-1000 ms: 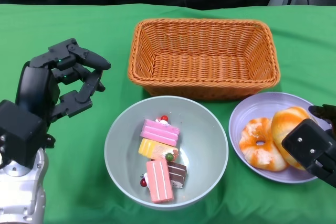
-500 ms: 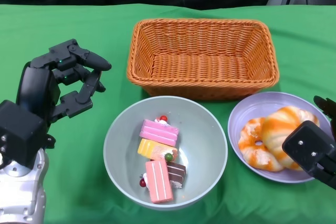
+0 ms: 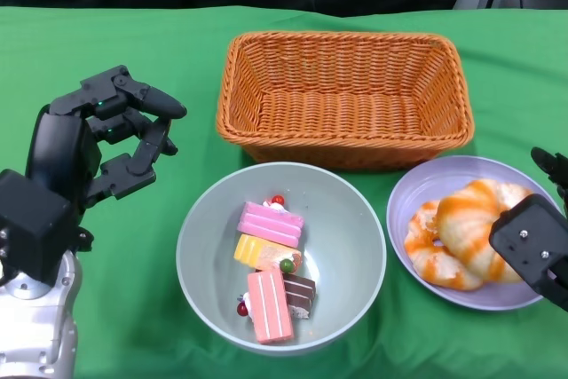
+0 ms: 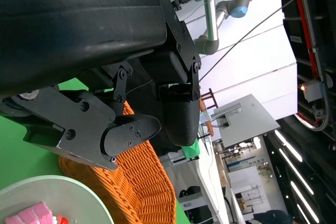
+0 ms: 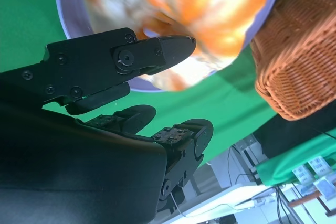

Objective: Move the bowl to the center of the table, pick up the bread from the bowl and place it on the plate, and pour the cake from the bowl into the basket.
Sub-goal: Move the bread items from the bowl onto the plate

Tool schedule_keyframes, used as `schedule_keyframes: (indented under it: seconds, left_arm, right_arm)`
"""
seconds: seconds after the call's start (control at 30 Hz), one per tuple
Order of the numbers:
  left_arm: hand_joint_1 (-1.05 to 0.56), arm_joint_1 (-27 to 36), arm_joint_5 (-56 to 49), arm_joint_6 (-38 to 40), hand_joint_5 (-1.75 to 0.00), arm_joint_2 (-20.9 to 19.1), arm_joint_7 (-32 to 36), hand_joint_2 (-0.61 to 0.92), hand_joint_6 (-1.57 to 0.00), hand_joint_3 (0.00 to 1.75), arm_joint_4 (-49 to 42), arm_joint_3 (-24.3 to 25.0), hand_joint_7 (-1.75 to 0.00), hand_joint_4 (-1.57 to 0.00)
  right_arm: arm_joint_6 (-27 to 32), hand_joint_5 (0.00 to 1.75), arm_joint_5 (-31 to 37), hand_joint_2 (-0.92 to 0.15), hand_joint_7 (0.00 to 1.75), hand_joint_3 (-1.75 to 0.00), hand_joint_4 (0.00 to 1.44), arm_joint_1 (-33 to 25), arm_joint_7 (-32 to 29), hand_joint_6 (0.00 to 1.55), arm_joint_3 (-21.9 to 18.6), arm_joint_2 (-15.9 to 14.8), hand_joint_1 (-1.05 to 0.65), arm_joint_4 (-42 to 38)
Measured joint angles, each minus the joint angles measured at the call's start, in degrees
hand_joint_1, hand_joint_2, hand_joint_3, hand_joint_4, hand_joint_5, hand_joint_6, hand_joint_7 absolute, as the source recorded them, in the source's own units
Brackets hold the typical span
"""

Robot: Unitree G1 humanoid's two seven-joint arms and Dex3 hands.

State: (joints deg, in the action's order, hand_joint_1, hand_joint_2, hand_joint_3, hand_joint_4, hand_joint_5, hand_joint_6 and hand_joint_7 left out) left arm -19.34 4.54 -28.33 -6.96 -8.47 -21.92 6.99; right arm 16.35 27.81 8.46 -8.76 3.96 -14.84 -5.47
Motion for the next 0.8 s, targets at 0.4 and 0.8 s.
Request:
schedule_keyframes:
  seconds: [0.4, 0.8]
  left_arm:
    - [-0.06, 0.00, 0.11, 0.00, -1.40, 0.00, 0.00, 0.71, -0.84, 0.73, 0.00, 0.00, -1.05, -0.79]
    - [-0.04, 0.00, 0.11, 0.00, -1.40, 0.00, -0.01, 0.69, -0.84, 0.77, 0.00, -0.01, -1.05, -0.78]
  right_arm:
    - [-0.02, 0.02, 0.10, -0.92, 0.02, -0.15, 0.47, -0.61, 0.01, 0.43, 0.08, -0.02, -0.55, 0.04]
    - [-2.99, 0.05, -0.36, -0.92, 0.03, -0.13, 0.55, -1.50, -2.19, 0.49, -0.46, 0.41, -0.55, 0.47]
